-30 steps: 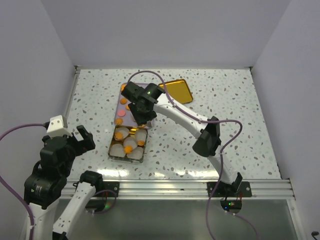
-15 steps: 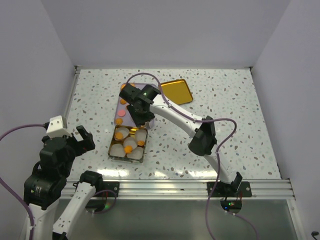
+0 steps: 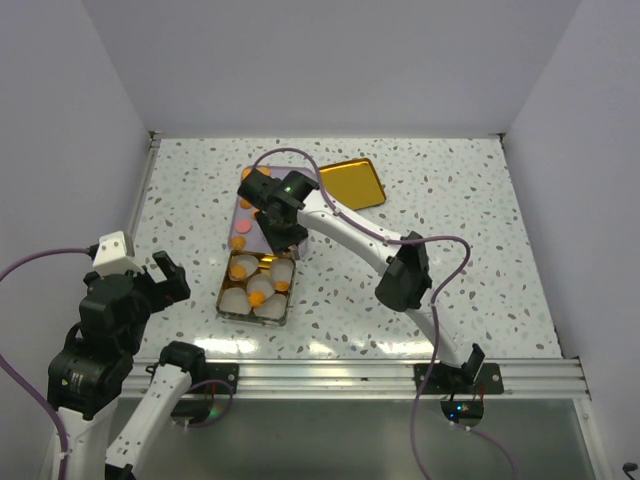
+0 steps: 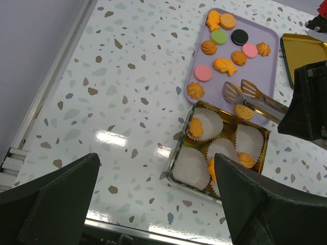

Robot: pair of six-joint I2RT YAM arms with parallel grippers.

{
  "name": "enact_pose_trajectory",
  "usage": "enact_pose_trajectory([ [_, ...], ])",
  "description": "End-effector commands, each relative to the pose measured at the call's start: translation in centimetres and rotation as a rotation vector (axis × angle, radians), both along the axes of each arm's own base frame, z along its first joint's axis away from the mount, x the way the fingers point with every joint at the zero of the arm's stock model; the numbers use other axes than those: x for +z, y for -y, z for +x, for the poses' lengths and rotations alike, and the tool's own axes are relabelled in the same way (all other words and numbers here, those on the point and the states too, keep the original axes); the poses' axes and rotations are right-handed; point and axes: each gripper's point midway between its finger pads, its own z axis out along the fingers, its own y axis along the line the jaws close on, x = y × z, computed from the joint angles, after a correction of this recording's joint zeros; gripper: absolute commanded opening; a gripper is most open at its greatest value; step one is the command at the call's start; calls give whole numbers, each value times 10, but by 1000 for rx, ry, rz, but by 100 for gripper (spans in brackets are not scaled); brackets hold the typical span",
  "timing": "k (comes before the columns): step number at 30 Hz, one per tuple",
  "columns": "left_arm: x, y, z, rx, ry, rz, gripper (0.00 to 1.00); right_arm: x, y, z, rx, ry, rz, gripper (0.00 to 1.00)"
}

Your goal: Pack the cookies

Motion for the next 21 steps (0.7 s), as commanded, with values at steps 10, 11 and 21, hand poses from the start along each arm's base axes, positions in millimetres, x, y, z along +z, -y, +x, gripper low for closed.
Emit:
enact_pose_trajectory([
  [10,8,2,5,-14,41,1,100,9,32,-15,2,-42,-121,33],
  [11,8,2,5,-12,41,2,100,14,31,-15,2,-34,-112,33],
  [21,7,3,6,-20,33,5,100,78,23,-23,16,44,85,34],
])
